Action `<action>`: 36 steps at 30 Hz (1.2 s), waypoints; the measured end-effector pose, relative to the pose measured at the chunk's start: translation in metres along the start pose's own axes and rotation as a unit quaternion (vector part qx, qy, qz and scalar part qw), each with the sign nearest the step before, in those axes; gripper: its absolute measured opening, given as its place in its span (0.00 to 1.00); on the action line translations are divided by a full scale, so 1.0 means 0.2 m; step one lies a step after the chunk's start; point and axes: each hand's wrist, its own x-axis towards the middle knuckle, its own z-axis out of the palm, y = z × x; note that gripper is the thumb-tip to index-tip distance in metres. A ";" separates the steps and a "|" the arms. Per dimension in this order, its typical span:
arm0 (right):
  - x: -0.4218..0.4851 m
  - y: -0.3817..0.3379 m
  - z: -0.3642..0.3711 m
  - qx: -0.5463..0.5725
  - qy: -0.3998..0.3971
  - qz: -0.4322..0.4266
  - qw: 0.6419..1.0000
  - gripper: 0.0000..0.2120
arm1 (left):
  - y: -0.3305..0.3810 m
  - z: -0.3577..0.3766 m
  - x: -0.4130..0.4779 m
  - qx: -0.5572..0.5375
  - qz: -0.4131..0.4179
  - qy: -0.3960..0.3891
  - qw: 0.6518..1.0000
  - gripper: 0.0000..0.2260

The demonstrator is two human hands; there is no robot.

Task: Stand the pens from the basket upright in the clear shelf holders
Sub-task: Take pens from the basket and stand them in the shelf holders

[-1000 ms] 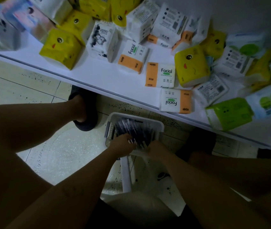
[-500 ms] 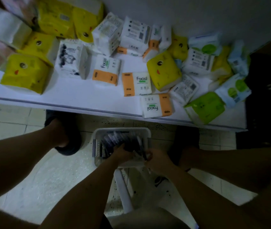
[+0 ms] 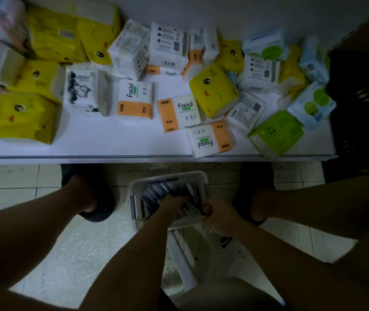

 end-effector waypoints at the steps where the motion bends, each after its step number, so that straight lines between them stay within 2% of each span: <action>1: 0.01 0.00 0.00 -0.002 -0.003 0.000 1.000 0.10 | 0.00 -0.01 0.01 -0.010 -0.005 -0.001 1.000 0.18; 4: 0.03 0.02 -0.02 0.003 -0.004 0.003 1.000 0.08 | -0.01 -0.04 0.04 -0.020 -0.014 0.000 1.000 0.17; 8: 0.08 0.03 -0.02 0.025 0.012 0.020 0.999 0.03 | -0.02 -0.09 0.00 0.019 0.037 0.075 0.996 0.04; 10: 0.11 0.02 -0.01 0.026 0.019 0.022 0.999 0.04 | -0.03 -0.10 -0.04 0.045 0.075 0.116 0.989 0.05; 12: 0.14 0.00 -0.01 0.026 0.017 0.020 0.999 0.04 | -0.02 -0.11 -0.10 0.014 0.096 0.107 0.990 0.06; 14: 0.14 -0.03 -0.03 0.013 0.014 0.009 1.000 0.04 | 0.02 -0.11 -0.16 -0.028 0.116 0.069 0.990 0.10; 16: 0.13 -0.05 -0.05 0.001 0.015 -0.002 1.000 0.07 | 0.07 -0.12 -0.23 -0.038 0.154 0.053 0.986 0.14; 19: 0.09 -0.08 -0.09 -0.003 0.020 -0.041 0.999 0.07 | 0.14 -0.16 -0.34 -0.003 0.209 0.030 0.977 0.28; 21: 0.05 -0.11 -0.12 0.006 0.027 -0.074 0.997 0.10 | 0.18 -0.18 -0.44 0.021 0.247 -0.002 0.969 0.38; 23: 0.00 -0.15 -0.14 0.020 0.047 -0.103 0.993 0.09 | 0.25 -0.19 -0.55 0.006 0.282 -0.041 0.958 0.40; 25: -0.05 -0.22 -0.17 0.031 0.091 -0.140 0.985 0.04 | 0.33 -0.18 -0.66 0.013 0.323 -0.050 0.945 0.36; 29: -0.23 -0.37 -0.28 0.056 0.180 -0.234 0.954 0.14 | 0.50 -0.15 -0.90 0.082 0.416 0.029 0.905 0.20; 33: -0.47 -0.53 -0.47 0.068 0.238 -0.304 0.920 0.05 | 0.66 -0.16 -1.15 0.048 0.491 0.043 0.869 0.05; 34: -0.53 -0.56 -0.51 0.080 0.241 -0.323 0.912 0.06 | 0.70 -0.16 -1.22 0.051 0.512 0.053 0.856 0.02; 36: -0.65 -0.63 -0.59 0.077 0.269 -0.365 0.888 0.19 | 0.78 -0.16 -1.36 0.068 0.554 0.084 0.826 0.05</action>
